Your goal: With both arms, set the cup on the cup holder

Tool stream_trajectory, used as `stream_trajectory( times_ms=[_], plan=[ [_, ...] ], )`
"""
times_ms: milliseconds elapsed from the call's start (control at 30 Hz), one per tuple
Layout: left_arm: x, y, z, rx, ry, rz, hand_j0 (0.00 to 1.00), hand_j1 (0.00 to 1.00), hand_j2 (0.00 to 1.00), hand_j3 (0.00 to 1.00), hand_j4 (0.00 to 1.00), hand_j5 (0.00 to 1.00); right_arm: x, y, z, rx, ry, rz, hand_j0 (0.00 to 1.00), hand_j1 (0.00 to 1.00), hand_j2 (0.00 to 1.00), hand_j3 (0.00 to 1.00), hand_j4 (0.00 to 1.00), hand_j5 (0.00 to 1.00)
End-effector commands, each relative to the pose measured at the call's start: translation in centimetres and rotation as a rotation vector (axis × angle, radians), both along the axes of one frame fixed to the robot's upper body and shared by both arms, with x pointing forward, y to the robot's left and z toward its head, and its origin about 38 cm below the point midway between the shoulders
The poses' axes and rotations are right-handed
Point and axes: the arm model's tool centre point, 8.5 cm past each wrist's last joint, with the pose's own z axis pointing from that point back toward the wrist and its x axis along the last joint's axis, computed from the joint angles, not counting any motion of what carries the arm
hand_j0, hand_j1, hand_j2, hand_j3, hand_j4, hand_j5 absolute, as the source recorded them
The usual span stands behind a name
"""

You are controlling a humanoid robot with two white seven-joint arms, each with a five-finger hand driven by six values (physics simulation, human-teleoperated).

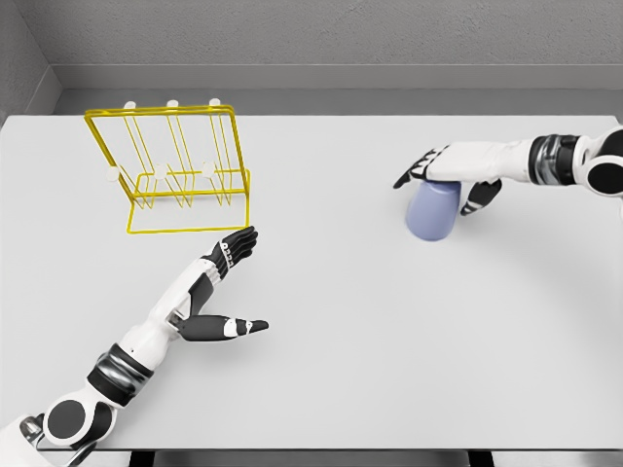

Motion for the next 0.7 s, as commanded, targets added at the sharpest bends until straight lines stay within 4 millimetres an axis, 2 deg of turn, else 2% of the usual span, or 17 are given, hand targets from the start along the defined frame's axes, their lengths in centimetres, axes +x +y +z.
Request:
stream_trajectory(
  times_ms=[0, 67, 233, 267, 333, 667],
  plan=[
    [0.0, 0.0, 0.0, -0.001, 0.000, 0.000, 1.00, 1.00, 1.00, 1.00, 1.00, 1.00, 0.0, -0.2, -0.2, -0.013, 0.005, 0.000, 0.77, 0.77, 0.77, 0.77, 0.77, 0.77],
    [0.0, -0.1, 0.0, -0.005, 0.001, 0.000, 1.00, 1.00, 1.00, 1.00, 1.00, 1.00, 0.0, -0.1, -0.2, -0.016, 0.007, 0.002, 0.70, 0.70, 0.70, 0.70, 0.70, 0.70],
    [0.0, -0.1, 0.0, -0.005, 0.001, 0.000, 1.00, 1.00, 1.00, 1.00, 1.00, 1.00, 0.0, -0.1, -0.3, -0.016, 0.008, 0.002, 0.69, 0.69, 0.69, 0.69, 0.69, 0.69],
    [0.0, -0.1, 0.0, -0.005, 0.001, 0.000, 1.00, 1.00, 1.00, 1.00, 1.00, 1.00, -0.1, -0.1, -0.3, -0.017, 0.010, 0.002, 0.63, 0.63, 0.63, 0.63, 0.63, 0.63],
    [0.0, -0.1, 0.0, -0.005, 0.000, 0.000, 1.00, 1.00, 1.00, 1.00, 1.00, 1.00, 0.0, -0.2, -0.2, -0.018, 0.007, -0.001, 0.61, 0.61, 0.61, 0.61, 0.61, 0.61],
    [0.0, -0.1, 0.0, -0.007, -0.001, 0.001, 1.00, 1.00, 1.00, 1.00, 1.00, 1.00, -0.2, -0.7, 1.4, -0.010, -0.027, 0.004, 0.61, 0.61, 0.61, 0.61, 0.61, 0.61]
  ],
)
